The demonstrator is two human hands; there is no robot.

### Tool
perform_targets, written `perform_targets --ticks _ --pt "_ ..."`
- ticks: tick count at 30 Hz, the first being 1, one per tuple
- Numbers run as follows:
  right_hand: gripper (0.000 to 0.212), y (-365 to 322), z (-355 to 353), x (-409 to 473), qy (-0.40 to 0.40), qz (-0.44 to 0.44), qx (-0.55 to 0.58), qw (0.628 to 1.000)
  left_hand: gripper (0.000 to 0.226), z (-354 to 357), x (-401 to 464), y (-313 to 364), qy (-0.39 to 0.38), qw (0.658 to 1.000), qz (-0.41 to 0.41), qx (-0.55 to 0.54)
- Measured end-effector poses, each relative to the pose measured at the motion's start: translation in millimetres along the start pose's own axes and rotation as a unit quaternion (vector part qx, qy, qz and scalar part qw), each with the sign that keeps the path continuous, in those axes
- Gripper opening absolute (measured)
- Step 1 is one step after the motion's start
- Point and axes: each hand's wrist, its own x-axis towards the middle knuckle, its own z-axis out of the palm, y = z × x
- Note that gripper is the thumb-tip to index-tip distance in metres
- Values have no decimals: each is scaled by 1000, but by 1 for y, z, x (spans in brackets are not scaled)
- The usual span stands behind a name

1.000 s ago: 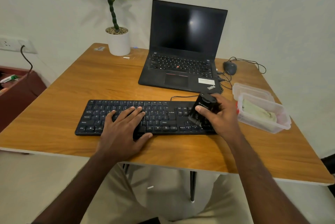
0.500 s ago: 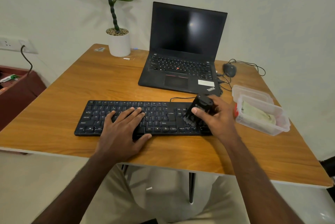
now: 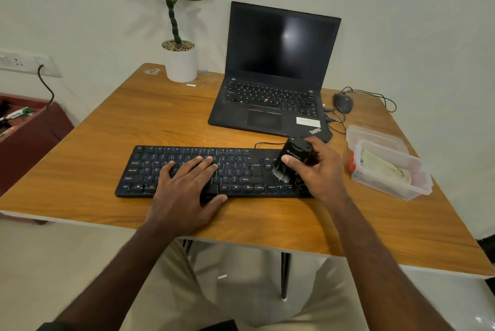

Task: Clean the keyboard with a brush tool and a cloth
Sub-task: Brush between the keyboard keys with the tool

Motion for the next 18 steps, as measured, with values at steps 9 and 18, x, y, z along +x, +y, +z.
perform_targets --ticks 9,18 --pt "28 -5 19 3 -51 -35 10 998 79 0 -1 -1 6 1000 2 -6" --pt "28 -8 -4 18 -19 -22 -11 1000 79 -2 0 -3 9 1000 7 -6"
